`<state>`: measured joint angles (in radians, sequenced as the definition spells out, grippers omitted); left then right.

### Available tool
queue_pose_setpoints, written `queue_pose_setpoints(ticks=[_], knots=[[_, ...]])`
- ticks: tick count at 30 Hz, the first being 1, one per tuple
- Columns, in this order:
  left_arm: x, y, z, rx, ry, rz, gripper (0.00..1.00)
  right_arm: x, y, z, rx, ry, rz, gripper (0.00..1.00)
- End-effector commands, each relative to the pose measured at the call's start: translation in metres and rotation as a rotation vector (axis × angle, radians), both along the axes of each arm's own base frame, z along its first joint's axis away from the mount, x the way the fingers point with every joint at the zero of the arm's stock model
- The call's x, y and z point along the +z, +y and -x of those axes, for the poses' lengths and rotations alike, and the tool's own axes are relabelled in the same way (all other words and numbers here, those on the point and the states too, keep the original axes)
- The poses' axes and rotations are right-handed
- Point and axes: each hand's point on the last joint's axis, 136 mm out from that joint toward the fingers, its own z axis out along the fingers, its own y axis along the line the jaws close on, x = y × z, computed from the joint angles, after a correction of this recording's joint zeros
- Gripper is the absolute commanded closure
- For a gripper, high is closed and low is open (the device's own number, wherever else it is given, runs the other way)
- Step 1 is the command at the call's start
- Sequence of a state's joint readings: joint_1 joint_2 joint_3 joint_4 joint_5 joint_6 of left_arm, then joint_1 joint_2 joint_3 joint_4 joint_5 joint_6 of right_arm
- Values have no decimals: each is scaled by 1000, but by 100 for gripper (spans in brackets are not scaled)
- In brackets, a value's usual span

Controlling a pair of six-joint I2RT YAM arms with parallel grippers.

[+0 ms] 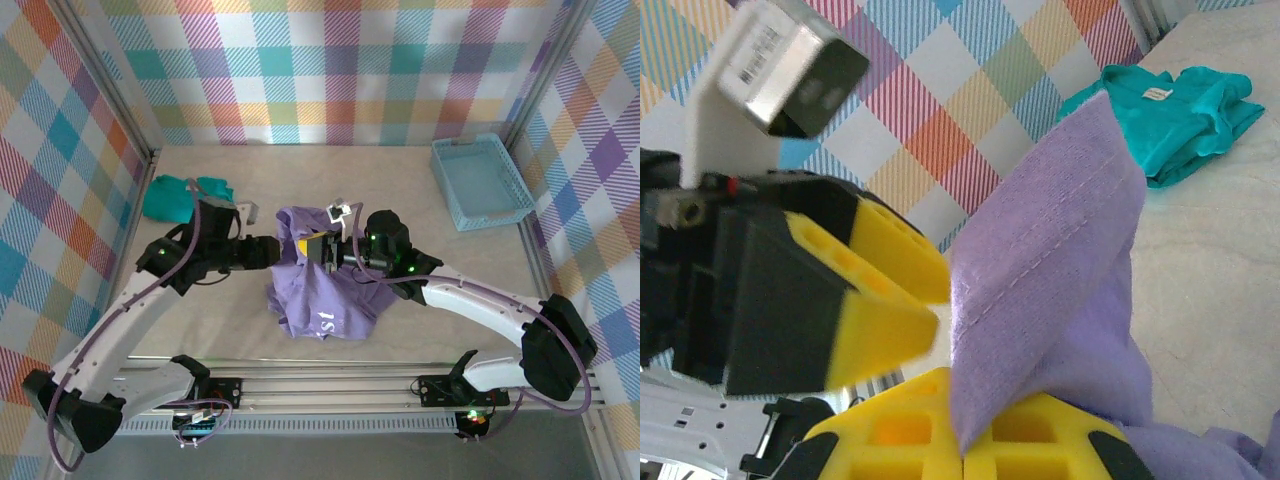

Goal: Fold the inside-out t-shirt

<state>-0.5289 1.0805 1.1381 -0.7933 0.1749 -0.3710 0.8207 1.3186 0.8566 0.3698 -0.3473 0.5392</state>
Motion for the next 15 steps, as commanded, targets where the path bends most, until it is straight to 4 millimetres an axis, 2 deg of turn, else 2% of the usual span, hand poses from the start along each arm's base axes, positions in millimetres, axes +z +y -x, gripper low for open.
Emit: queue_pose_setpoints(ticks=[1,6,8,10,11,13,15], knots=[[1,-13,-16,-3,-48,-25,44,16,3,-1,-6,-34,-43,100],[-20,-19,-32,-13,-37,-163,43,19,-2,2,-11,-48,-39,100],[-27,-22,-37,-24,-33,-182,47,19,-4,3,-15,-57,-32,100],[-24,-27,-44,-31,-66,-174,64,15,-8,4,-25,-68,-6,100],[-18,-31,-47,-47,-96,-150,76,11,-12,4,-35,-78,20,100],[-1,-39,-48,-86,-146,-85,92,4,-23,4,-67,-106,78,100],[20,-46,-41,-144,-193,14,100,0,-37,5,-98,-140,137,100]])
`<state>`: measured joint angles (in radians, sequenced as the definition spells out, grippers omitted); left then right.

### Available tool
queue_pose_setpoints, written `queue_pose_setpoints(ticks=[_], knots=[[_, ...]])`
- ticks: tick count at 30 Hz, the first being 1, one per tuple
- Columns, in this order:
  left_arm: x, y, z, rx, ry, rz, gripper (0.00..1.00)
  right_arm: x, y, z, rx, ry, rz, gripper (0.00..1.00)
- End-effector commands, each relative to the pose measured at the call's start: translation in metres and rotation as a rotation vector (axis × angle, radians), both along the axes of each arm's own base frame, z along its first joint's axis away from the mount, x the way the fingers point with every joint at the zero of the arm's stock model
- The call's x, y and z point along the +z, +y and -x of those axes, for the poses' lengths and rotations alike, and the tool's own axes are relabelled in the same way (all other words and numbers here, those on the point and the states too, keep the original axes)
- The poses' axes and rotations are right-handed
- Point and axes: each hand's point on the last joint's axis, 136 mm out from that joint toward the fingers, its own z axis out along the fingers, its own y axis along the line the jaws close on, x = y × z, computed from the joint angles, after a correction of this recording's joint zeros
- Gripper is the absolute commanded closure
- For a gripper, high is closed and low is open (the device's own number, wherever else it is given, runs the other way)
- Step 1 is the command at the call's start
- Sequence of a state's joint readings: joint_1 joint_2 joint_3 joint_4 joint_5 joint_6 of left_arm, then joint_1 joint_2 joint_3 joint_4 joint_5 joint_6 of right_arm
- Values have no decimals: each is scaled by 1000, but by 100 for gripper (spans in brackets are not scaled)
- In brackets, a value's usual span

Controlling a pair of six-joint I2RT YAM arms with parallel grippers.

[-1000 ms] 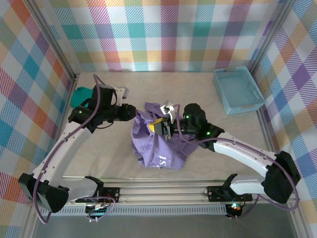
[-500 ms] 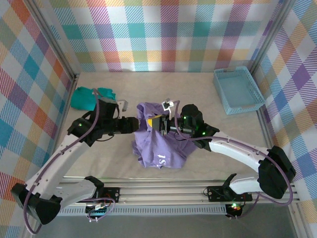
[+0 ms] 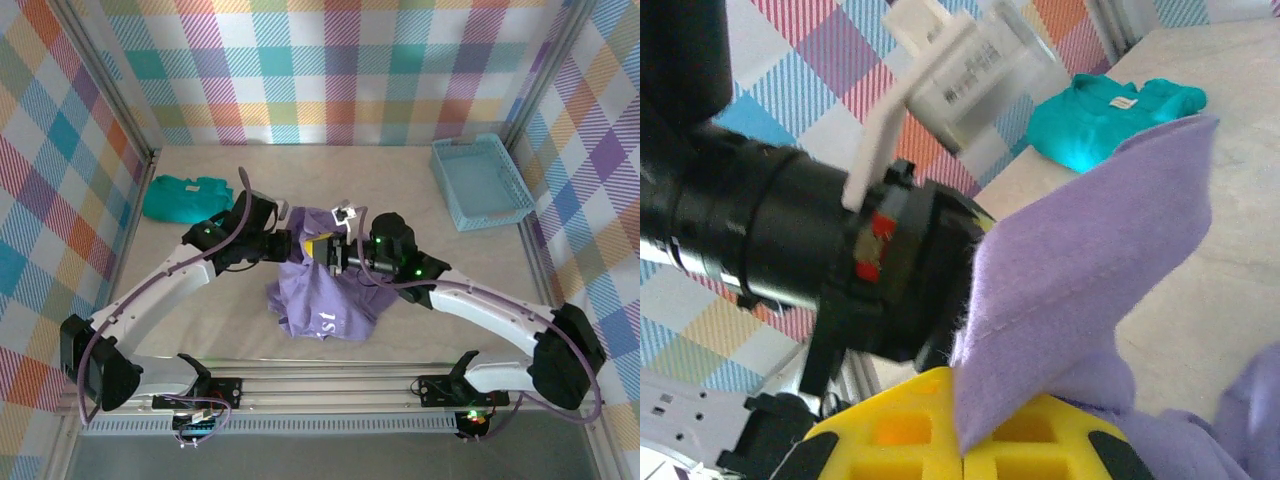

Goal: Fold the inside-out t-shirt

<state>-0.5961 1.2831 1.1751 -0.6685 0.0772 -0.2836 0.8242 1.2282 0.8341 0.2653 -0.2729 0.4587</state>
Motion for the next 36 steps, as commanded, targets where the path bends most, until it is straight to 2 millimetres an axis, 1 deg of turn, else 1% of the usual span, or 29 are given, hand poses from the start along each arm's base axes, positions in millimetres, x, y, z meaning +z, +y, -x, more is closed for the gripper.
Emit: queue_pose_setpoints(ticks=[1,3,6,8,10,11,13,15,17,19,21,23,24,26,29,31,32,34,36], knots=[[61,-19,6,-140,-157,209,100,0,-26,1,-52,-94,96,100],[81,-25,23,-226,-191,310,100,1,-39,3,-59,-105,127,100],[108,-36,59,-406,-241,446,100,12,-56,9,-30,-135,119,100],[125,-40,85,-528,-277,522,100,20,-63,16,13,-145,102,100],[139,-41,105,-625,-311,575,100,24,-66,21,55,-141,94,100],[144,-41,116,-675,-323,599,100,25,-66,24,78,-135,91,100],[152,-42,131,-754,-345,633,100,24,-67,24,88,-115,87,100],[157,-42,141,-817,-364,652,100,21,-68,20,81,-80,89,100],[160,-42,148,-859,-382,663,100,14,-71,11,43,-24,114,99],[162,-41,148,-860,-394,661,100,-1,-73,4,10,36,184,96],[162,-41,141,-830,-412,641,100,-11,-75,2,12,61,244,88],[157,-41,133,-791,-417,604,100,-11,-76,6,35,34,263,79],[154,-40,127,-769,-411,582,100,-6,-77,10,56,-1,263,75],[146,-40,120,-744,-395,545,100,11,-81,20,82,-109,255,68],[139,-42,114,-728,-366,526,100,38,-85,33,102,-263,218,63],[137,-44,110,-722,-350,523,100,53,-80,48,163,-344,176,62],[136,-44,109,-719,-341,522,100,60,-75,58,208,-385,153,64],[134,-45,107,-715,-324,518,100,66,-64,76,308,-419,113,69],[133,-46,105,-708,-313,514,100,66,-54,87,384,-412,91,73]])
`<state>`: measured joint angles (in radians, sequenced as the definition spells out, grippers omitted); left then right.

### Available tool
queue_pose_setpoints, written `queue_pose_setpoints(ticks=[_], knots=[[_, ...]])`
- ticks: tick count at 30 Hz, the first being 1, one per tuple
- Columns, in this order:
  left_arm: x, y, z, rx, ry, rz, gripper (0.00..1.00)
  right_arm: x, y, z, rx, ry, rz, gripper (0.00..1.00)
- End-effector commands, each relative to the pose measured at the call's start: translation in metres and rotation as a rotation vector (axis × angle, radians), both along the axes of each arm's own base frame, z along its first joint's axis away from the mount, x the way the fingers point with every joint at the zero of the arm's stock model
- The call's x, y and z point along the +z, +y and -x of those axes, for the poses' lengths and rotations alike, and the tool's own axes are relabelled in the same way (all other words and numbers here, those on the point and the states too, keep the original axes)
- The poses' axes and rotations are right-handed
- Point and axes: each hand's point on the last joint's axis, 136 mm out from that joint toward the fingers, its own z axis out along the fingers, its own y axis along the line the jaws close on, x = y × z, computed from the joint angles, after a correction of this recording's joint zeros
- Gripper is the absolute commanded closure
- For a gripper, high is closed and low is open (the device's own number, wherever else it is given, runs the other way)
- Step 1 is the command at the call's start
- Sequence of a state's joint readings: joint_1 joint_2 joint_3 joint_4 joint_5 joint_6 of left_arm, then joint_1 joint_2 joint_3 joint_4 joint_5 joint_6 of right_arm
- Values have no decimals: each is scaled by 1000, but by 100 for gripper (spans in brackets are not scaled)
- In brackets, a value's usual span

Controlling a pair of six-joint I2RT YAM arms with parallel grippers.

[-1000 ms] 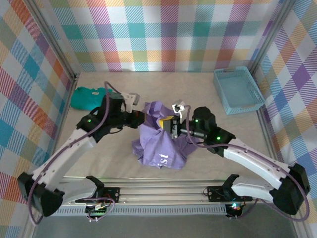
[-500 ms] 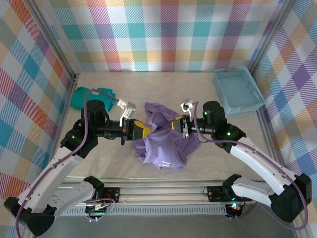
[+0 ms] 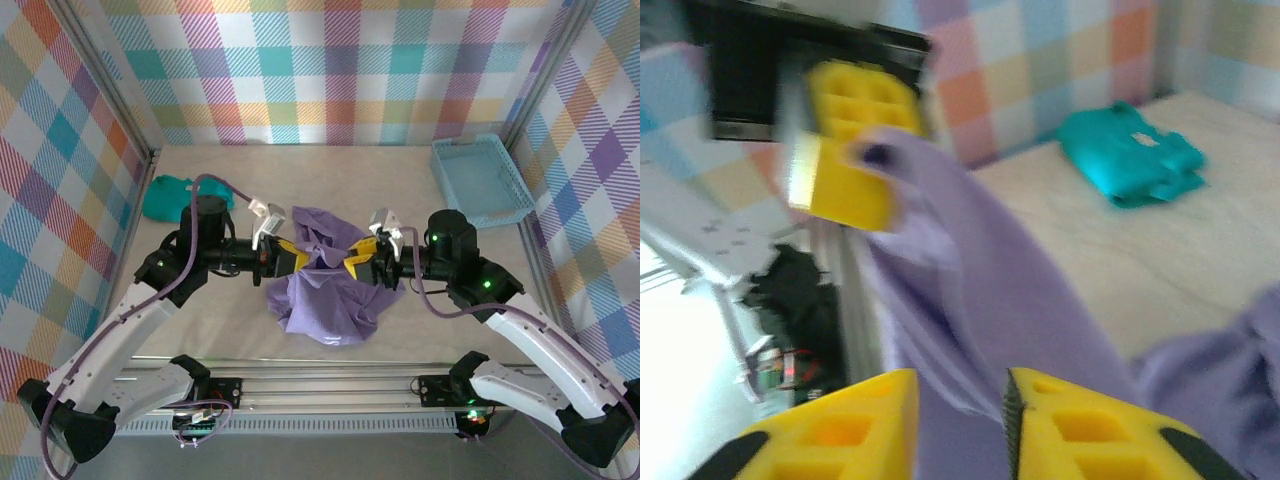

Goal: Fold the inside-out t-shirt

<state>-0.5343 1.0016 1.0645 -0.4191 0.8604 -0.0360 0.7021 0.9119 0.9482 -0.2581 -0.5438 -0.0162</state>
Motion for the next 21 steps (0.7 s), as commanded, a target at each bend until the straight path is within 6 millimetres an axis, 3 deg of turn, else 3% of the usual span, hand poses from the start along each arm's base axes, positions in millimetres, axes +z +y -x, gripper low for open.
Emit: queue_pose_setpoints(ticks=[1,5,9,15,18,21], knots=[[14,2,-2,13,-35,5,100,9,20,22,182,-48,-32,76],[15,2,-1,7,-29,4,100,-7,41,23,236,9,-9,83],[15,2,6,-23,-24,3,100,-16,52,-8,116,38,12,90],[14,3,11,-51,-21,0,100,-21,48,-37,-35,25,50,91],[14,2,13,-66,-21,2,100,-22,46,-40,-42,30,49,89],[13,1,13,-72,-17,1,100,-19,51,-30,38,35,33,84]])
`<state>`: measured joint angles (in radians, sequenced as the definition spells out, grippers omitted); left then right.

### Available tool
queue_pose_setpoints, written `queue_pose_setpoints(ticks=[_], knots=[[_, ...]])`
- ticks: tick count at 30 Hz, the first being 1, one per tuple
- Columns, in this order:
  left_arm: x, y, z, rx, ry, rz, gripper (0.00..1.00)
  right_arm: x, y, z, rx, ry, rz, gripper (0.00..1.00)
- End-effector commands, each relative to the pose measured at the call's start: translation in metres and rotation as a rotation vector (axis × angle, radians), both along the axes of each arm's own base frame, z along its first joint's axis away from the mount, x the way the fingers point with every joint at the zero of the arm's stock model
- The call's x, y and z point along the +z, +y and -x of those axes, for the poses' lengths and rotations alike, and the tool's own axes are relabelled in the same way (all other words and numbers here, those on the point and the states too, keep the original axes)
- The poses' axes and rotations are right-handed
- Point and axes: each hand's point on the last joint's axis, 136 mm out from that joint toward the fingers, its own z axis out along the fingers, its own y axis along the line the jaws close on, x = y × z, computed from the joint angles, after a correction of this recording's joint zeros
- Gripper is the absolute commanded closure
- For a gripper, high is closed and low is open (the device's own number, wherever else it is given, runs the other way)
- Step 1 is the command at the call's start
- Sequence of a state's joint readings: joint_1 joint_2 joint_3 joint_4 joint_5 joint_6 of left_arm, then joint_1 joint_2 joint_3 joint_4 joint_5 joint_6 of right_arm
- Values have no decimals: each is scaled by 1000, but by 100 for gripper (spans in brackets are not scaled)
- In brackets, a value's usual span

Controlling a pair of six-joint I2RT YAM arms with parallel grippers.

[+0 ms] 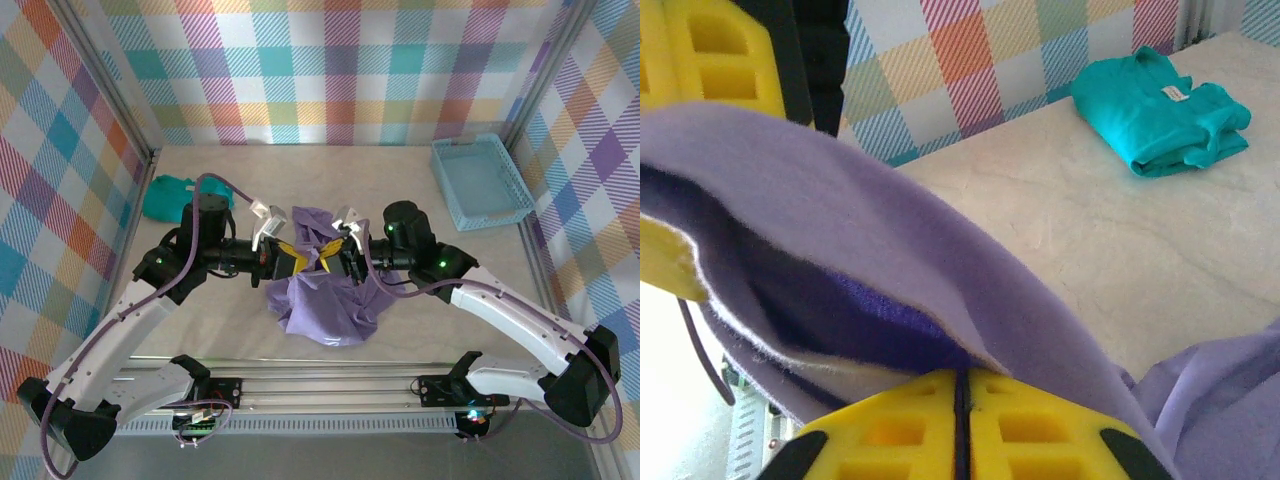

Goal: Fold the inside-out t-shirt

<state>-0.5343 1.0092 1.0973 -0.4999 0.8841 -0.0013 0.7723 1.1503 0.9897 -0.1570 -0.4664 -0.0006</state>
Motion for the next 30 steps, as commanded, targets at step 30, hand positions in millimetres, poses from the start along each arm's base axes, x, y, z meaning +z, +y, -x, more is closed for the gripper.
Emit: queue_pose_setpoints(ticks=[30], knots=[[3,4,-7,37,-39,-33,100,27,8,36,239,-47,-114,100]])
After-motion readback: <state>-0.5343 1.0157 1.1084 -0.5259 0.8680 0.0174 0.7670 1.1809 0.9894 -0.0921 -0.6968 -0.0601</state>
